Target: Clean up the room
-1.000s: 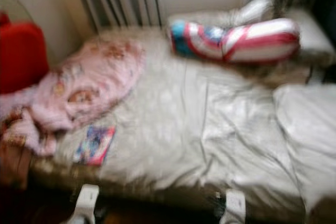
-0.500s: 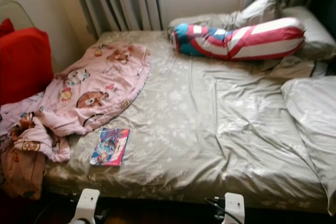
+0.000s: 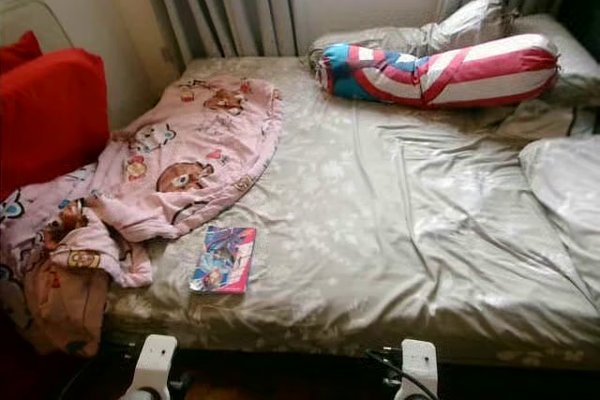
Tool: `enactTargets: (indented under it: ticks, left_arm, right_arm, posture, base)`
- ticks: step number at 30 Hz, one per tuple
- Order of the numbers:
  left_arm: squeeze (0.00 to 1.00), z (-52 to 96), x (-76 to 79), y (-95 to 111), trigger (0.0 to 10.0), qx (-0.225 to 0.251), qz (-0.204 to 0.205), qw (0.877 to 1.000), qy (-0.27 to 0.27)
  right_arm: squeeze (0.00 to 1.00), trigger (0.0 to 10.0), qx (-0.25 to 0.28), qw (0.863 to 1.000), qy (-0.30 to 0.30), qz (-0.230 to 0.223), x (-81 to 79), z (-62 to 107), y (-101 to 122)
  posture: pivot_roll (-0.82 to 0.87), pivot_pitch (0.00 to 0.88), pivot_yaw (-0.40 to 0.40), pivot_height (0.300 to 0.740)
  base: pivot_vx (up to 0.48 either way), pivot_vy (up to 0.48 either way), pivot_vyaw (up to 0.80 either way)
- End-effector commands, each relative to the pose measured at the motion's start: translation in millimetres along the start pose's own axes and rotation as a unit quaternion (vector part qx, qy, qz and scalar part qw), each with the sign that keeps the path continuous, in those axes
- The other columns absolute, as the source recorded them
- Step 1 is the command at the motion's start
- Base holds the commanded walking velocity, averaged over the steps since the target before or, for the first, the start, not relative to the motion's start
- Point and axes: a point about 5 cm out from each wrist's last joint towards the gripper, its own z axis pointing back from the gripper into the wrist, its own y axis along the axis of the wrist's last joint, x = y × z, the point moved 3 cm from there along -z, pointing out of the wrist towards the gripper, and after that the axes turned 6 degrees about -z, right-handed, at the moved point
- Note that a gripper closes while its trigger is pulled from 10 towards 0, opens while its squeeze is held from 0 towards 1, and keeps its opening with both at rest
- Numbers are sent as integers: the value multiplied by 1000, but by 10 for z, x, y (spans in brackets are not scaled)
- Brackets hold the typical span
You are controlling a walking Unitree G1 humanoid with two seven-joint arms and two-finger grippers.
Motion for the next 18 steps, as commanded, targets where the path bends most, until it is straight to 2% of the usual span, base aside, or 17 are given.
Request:
enactTargets:
  ticks: [1, 11, 18]
  left_arm:
    - [0, 12, -44, -51, 10000, -8, 5, 1000, 6]
    - [0, 26, -85, -102, 10000, -14, 12, 1000, 15]
    - [0, 17, -31, -79, 10000, -12, 6, 1000, 8]
  right_arm:
    - [0, 10000, -4, 1000, 5, 0, -39, 5, -29]
    - [0, 10000, -8, 1000, 4, 1, -32, 7, -44]
    - [0, 10000, -5, 1000, 4, 1, -21, 5, -30]
  posture:
    - [-46, 17, 50, 740]
    - [-40, 27, 50, 740]
    - [-52, 38, 46, 740]
  base:
    - [0, 311, 0]
    - [0, 309, 0]
    - [0, 309, 0]
